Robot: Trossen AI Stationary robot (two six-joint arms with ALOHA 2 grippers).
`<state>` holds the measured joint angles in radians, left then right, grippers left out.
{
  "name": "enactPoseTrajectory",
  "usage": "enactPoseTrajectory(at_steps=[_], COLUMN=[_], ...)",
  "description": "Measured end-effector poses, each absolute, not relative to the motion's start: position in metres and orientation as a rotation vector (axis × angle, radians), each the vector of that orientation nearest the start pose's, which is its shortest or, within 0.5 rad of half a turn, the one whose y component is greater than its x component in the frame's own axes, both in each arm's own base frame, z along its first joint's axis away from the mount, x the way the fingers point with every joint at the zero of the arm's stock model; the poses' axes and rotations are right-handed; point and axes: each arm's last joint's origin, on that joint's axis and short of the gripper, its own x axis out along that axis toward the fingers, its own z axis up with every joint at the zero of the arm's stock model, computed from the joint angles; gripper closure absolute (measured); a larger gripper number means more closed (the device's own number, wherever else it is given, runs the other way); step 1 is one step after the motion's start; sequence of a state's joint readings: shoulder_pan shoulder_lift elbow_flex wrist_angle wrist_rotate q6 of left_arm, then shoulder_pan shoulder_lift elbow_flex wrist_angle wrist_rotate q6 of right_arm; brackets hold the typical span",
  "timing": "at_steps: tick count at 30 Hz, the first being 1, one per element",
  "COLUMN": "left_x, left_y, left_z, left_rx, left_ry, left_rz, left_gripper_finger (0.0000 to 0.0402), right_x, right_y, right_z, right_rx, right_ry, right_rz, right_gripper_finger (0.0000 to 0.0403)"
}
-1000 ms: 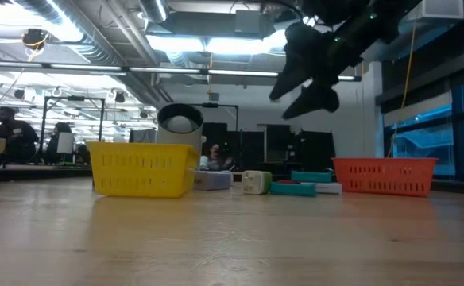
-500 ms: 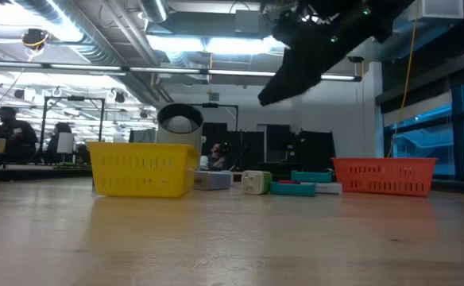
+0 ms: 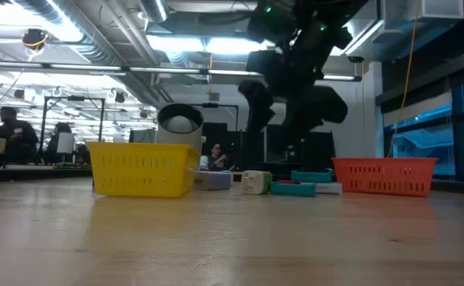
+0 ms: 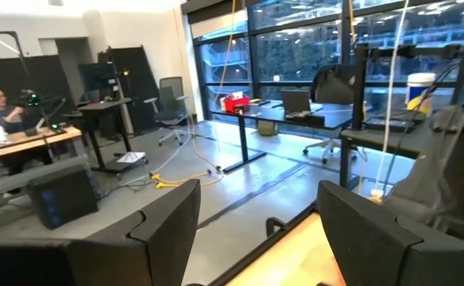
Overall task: Pick & Place Office items
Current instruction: Put the green charger adapter into the orange basket
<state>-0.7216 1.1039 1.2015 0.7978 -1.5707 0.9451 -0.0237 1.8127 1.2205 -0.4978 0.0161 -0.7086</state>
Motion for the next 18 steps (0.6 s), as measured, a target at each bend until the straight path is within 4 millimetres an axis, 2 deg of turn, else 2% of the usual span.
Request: enactPoseTrajectory(at_steps=[8,18], left_x=[0.154,0.154], left_y=[-0.098,-0.098], left_z=[0.476,0.476], left_rx=[0.032,0.029], left_ry=[0.014,0.013], left_rz=[0.844,0.844], left_gripper_finger=[0.0151,0.0151], right_x=[0.382,0.382], right_y=[-0.005,-0.005], right_z=[0.175,0.162], right_rx=[-0.633,-0.600], right_ry=[1.058,1.102], right_rz=[0.415,0.439], right_gripper_finger=[0.0103,0.0131])
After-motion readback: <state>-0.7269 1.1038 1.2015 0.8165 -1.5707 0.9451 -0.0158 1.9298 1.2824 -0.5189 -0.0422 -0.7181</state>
